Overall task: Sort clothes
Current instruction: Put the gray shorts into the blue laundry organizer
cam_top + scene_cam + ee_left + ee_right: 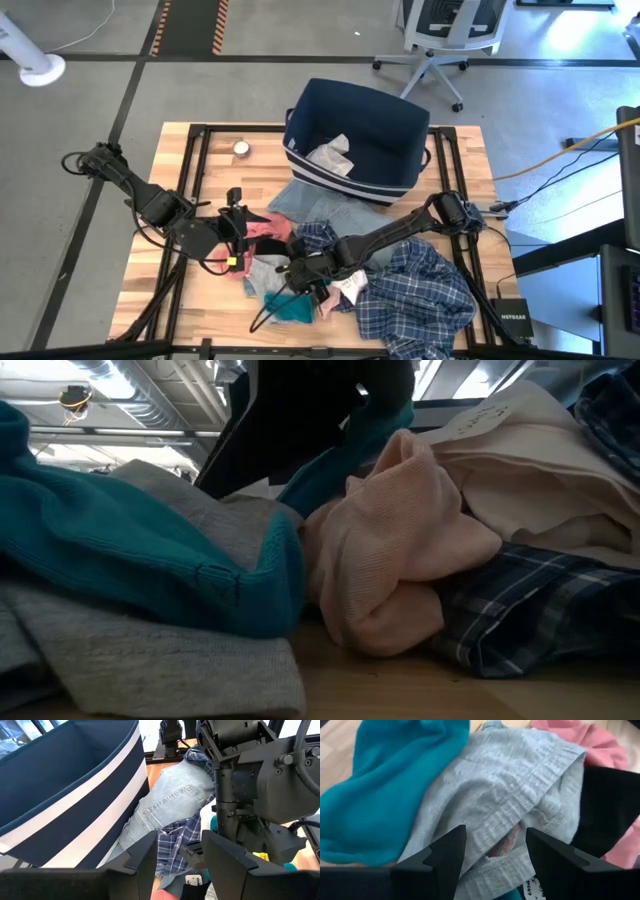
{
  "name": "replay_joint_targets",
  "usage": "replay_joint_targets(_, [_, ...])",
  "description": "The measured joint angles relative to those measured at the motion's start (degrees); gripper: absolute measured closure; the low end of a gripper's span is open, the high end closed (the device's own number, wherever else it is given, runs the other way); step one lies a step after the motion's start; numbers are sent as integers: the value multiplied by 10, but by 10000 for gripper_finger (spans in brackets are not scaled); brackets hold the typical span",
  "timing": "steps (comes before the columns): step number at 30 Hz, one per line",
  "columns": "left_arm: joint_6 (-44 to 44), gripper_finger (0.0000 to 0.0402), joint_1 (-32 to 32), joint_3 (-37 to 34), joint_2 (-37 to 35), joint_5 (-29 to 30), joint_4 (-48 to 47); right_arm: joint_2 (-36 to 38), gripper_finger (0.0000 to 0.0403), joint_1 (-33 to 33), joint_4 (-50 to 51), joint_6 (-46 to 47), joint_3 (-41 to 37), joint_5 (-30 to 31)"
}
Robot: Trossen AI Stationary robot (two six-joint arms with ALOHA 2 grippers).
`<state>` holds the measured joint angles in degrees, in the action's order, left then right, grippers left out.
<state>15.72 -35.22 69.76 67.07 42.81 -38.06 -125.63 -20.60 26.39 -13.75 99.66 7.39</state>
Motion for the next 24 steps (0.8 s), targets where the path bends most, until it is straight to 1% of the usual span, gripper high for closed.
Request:
replay_joint_targets(5, [4, 254, 0, 0, 0, 0, 0, -18, 178, 0, -13, 13, 1, 1])
replay_joint_targets(8, [4, 254, 0, 0, 0, 0, 0, -29, 178, 0, -29, 2, 0, 10])
replay_joint_targets(11, [4, 254, 0, 0, 0, 0, 0, -30, 189, 0, -41, -2, 0, 16])
replay_joint_targets(14, [4, 254, 0, 0, 0, 0, -1, -30, 231, 0, -41, -14, 1, 27])
replay_joint_targets(20, [4, 254, 0, 0, 0, 0, -3, -30, 364, 0, -38, -35, 1, 29])
replay_joint_targets(21, [4, 254, 0, 0, 0, 0, -3, -29, 381, 0, -37, -43, 1, 29])
replay_joint_targets(22, [4, 254, 0, 0, 0, 0, -3, -26, 388, -2, -33, -50, 0, 29])
replay_joint_targets(24, [4, 254, 0, 0, 0, 0, -3, -13, 383, -6, -23, -61, 0, 39])
